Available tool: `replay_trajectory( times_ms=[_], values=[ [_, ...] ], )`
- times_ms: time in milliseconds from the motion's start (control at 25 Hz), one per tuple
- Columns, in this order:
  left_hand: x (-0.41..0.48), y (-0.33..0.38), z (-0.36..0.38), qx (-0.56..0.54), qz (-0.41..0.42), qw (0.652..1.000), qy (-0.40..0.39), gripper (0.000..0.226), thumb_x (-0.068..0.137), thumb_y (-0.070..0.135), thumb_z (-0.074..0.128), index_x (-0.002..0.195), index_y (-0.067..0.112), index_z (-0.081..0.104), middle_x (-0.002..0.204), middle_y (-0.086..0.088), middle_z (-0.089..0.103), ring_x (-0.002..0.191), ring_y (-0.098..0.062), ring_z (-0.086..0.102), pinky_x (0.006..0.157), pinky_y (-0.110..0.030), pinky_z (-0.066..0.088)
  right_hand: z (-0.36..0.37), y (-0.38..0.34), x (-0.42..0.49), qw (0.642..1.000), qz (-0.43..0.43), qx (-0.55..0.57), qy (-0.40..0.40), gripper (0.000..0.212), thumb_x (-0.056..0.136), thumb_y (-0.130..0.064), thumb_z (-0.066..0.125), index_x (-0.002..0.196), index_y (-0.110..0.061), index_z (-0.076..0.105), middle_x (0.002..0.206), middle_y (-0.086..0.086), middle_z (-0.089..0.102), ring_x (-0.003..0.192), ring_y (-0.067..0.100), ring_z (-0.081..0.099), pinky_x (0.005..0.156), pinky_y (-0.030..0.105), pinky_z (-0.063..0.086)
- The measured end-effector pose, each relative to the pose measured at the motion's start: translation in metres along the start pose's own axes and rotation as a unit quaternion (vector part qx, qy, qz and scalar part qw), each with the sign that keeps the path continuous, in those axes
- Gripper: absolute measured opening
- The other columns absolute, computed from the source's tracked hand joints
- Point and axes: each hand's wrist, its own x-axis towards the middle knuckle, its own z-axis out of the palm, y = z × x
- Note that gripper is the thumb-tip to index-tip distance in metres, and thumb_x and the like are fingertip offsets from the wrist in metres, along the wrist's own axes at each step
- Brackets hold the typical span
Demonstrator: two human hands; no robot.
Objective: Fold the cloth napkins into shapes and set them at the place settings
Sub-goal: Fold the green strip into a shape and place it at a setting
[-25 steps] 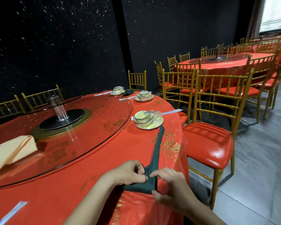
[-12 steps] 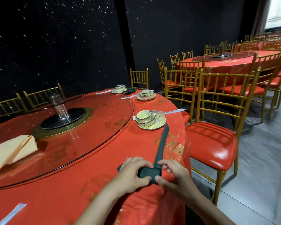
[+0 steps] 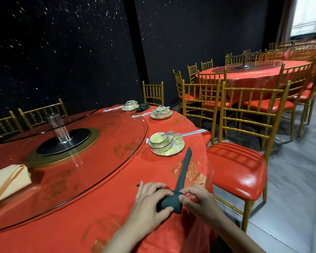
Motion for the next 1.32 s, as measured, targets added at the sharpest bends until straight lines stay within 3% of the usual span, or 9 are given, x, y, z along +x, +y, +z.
replay_trajectory(
  times_ms=[160, 320, 480, 600, 720, 840, 920, 1080, 1320],
  values=[
    [0.027, -0.005, 0.001, -0.013, -0.037, 0.998, -0.047, 0.053, 0.064, 0.064, 0.041, 0.110, 0.046, 0.060, 0.116, 0.034, 0.032, 0.121, 0.010, 0.024, 0.112, -0.029, -0.011, -0.005, 0.004, 0.004, 0.998, -0.055, -0.032, -0.010, 0.050, 0.065, -0.065, 0.057, 0.109, -0.041, 0.058, 0.100, -0.018, 0.057, 0.096, 0.000, 0.053, 0.084, 0.036, 0.046],
    [0.050, -0.005, 0.000, -0.002, -0.050, 0.994, -0.098, 0.039, 0.076, 0.053, 0.050, 0.113, 0.045, 0.060, 0.121, 0.023, 0.036, 0.123, 0.005, 0.023, 0.112, -0.034, -0.011, -0.005, 0.005, 0.013, 0.995, -0.070, -0.062, -0.020, 0.049, 0.064, -0.063, 0.059, 0.109, -0.049, 0.045, 0.103, -0.020, 0.055, 0.099, 0.001, 0.053, 0.085, 0.037, 0.045],
    [0.046, -0.006, 0.007, -0.033, -0.018, 0.999, 0.001, 0.025, 0.075, 0.052, 0.050, 0.098, 0.046, 0.057, 0.115, 0.034, 0.041, 0.120, 0.010, 0.033, 0.113, -0.026, -0.005, -0.007, 0.012, 0.031, 0.999, -0.035, -0.027, -0.007, 0.037, 0.060, -0.068, 0.053, 0.096, -0.064, 0.047, 0.096, -0.020, 0.057, 0.093, -0.005, 0.052, 0.087, 0.030, 0.043],
    [0.042, -0.010, 0.015, -0.032, -0.002, 0.999, 0.003, 0.032, 0.071, 0.054, 0.049, 0.102, 0.049, 0.055, 0.118, 0.035, 0.038, 0.123, 0.014, 0.024, 0.111, -0.021, -0.011, -0.006, 0.023, 0.043, 1.000, -0.024, 0.010, -0.005, 0.029, 0.059, -0.076, 0.053, 0.087, -0.069, 0.051, 0.094, -0.015, 0.060, 0.095, -0.001, 0.055, 0.090, 0.033, 0.044],
    [0.056, -0.011, 0.018, -0.043, -0.021, 0.999, -0.023, 0.037, 0.068, 0.059, 0.042, 0.104, 0.056, 0.050, 0.116, 0.036, 0.034, 0.121, 0.015, 0.023, 0.113, -0.026, -0.006, -0.008, 0.027, 0.047, 0.999, -0.031, 0.012, 0.009, 0.044, 0.056, -0.091, 0.046, 0.094, -0.069, 0.052, 0.095, -0.015, 0.059, 0.092, 0.001, 0.056, 0.087, 0.035, 0.046],
    [0.076, -0.009, 0.021, -0.037, -0.042, 0.997, -0.055, 0.056, 0.064, 0.063, 0.033, 0.112, 0.047, 0.057, 0.113, 0.033, 0.035, 0.118, 0.008, 0.027, 0.114, -0.032, -0.004, -0.009, 0.024, 0.044, 0.996, -0.084, 0.000, 0.007, 0.062, 0.059, -0.067, 0.068, 0.115, -0.065, 0.040, 0.110, -0.019, 0.057, 0.101, 0.003, 0.055, 0.085, 0.035, 0.046],
    [0.088, -0.006, 0.019, -0.021, -0.057, 0.994, -0.094, 0.058, 0.066, 0.061, 0.033, 0.116, 0.044, 0.056, 0.118, 0.025, 0.042, 0.121, 0.004, 0.028, 0.114, -0.036, -0.008, -0.009, 0.023, 0.046, 0.995, -0.092, -0.035, 0.000, 0.062, 0.060, -0.053, 0.065, 0.113, -0.067, 0.035, 0.111, -0.021, 0.055, 0.103, 0.006, 0.054, 0.086, 0.040, 0.045],
    [0.092, -0.004, 0.013, -0.003, -0.062, 0.983, -0.174, 0.057, 0.068, 0.049, 0.046, 0.124, 0.044, 0.048, 0.120, 0.021, 0.047, 0.126, -0.004, 0.031, 0.113, -0.045, -0.013, -0.011, 0.025, 0.052, 0.998, -0.061, -0.033, 0.006, 0.056, 0.058, -0.051, 0.062, 0.109, -0.058, 0.039, 0.103, -0.028, 0.055, 0.096, 0.004, 0.054, 0.084, 0.042, 0.045],
    [0.064, 0.004, -0.011, -0.013, -0.072, 0.973, -0.220, 0.057, 0.064, 0.048, 0.052, 0.120, 0.045, 0.050, 0.118, 0.021, 0.050, 0.124, -0.006, 0.034, 0.110, -0.046, -0.015, 0.000, 0.016, 0.024, 0.998, -0.066, 0.006, -0.010, 0.046, 0.059, -0.046, 0.070, 0.101, -0.054, 0.053, 0.088, -0.021, 0.058, 0.080, 0.005, 0.056, 0.078, 0.036, 0.048]
  ],
)
